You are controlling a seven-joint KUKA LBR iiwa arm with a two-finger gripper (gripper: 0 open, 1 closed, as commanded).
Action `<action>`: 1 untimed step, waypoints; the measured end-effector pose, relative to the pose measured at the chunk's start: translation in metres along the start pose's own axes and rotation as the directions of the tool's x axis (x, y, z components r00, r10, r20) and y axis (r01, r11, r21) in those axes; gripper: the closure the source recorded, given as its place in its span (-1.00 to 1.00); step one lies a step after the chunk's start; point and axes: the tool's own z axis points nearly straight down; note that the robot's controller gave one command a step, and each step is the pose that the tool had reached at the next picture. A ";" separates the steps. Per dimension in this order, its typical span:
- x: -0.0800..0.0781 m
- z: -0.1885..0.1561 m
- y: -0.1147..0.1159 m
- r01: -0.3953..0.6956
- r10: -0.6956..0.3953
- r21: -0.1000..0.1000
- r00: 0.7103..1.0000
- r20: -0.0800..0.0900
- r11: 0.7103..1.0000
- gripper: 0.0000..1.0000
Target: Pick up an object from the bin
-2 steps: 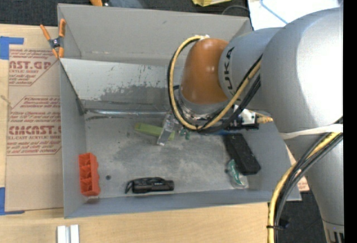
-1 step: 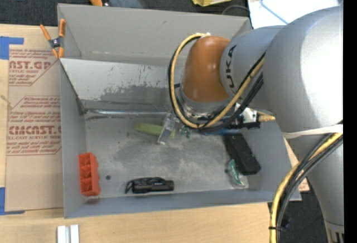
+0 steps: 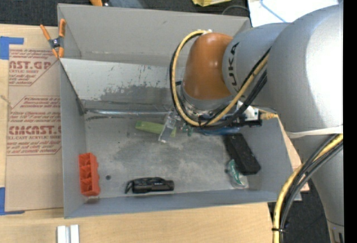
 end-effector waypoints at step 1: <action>0.000 -0.025 0.000 0.000 0.000 0.000 1.000 -0.002 1.000 1.00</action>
Offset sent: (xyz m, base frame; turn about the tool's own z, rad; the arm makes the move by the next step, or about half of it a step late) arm -0.0010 0.0001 0.0444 -0.0002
